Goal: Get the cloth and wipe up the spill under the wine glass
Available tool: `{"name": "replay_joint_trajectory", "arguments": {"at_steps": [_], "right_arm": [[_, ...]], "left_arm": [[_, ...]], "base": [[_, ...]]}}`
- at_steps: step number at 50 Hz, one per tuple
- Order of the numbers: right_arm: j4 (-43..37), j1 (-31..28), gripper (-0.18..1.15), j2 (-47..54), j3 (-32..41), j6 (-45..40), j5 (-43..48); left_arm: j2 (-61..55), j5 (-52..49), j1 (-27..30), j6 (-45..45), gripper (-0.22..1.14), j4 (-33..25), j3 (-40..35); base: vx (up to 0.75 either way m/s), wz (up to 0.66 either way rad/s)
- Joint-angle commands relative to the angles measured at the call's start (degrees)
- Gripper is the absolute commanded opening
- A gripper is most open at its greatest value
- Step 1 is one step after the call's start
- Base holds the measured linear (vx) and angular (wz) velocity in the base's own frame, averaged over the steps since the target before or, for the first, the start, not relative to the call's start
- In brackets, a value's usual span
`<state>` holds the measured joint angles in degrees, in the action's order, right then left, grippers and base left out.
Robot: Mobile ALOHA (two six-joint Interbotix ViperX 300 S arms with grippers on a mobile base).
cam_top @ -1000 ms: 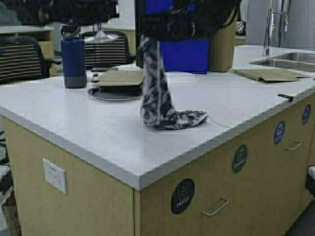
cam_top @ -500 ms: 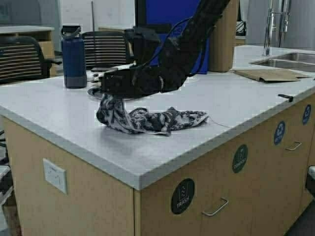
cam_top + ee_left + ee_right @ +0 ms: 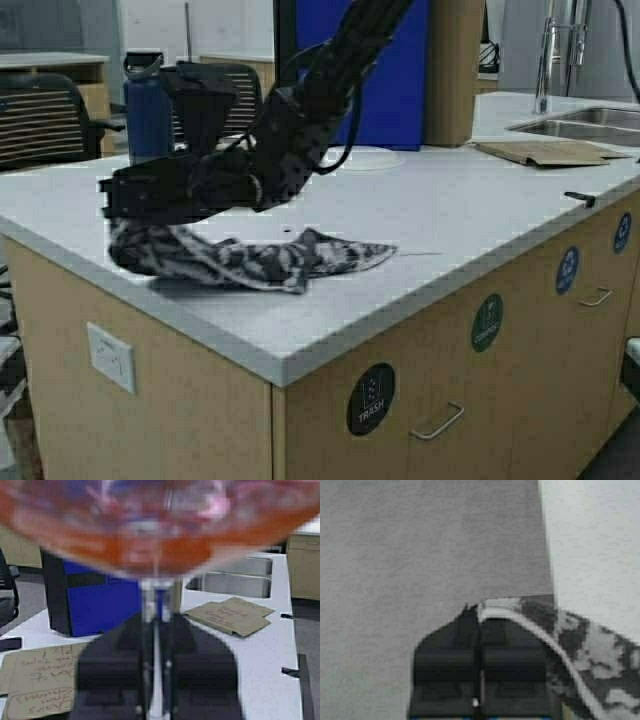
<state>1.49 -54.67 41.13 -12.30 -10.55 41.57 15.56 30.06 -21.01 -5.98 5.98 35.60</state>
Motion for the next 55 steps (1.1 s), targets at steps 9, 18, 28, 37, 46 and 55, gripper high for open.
{"name": "replay_joint_trajectory", "arguments": {"at_steps": [9, 18, 28, 37, 46, 55], "right_arm": [[-0.4, 5.0, 0.07, -6.3, -3.0, 0.0, 1.8], [-2.6, 12.4, 0.07, -6.7, -7.7, -0.2, 3.1], [-2.5, 17.8, 0.07, -4.7, -9.8, 0.2, 3.2], [-2.5, 18.6, 0.07, -3.2, -11.6, 0.3, 3.3], [-2.3, 18.7, 0.07, -3.2, -12.7, 0.5, 3.3], [-2.3, 19.4, 0.07, -3.2, -14.0, 0.6, 3.3]], "left_arm": [[-2.5, 1.0, -0.1, 0.0, 0.14, -0.1, -1.4], [-6.6, 4.5, -0.1, -0.2, 0.14, -0.1, -0.6], [-12.3, 10.3, 0.0, -0.3, 0.13, -0.1, 2.5], [-18.1, 16.0, -0.1, 0.1, 0.13, -0.1, 4.7], [-25.1, 22.7, 0.0, 0.4, 0.13, 0.0, 5.6], [-33.7, 31.5, 0.0, 1.1, 0.13, 0.1, 5.9]], "base": [[0.00, 0.00], [0.00, 0.00], [0.00, 0.00], [0.00, 0.00], [0.00, 0.00], [0.00, 0.00]]}}
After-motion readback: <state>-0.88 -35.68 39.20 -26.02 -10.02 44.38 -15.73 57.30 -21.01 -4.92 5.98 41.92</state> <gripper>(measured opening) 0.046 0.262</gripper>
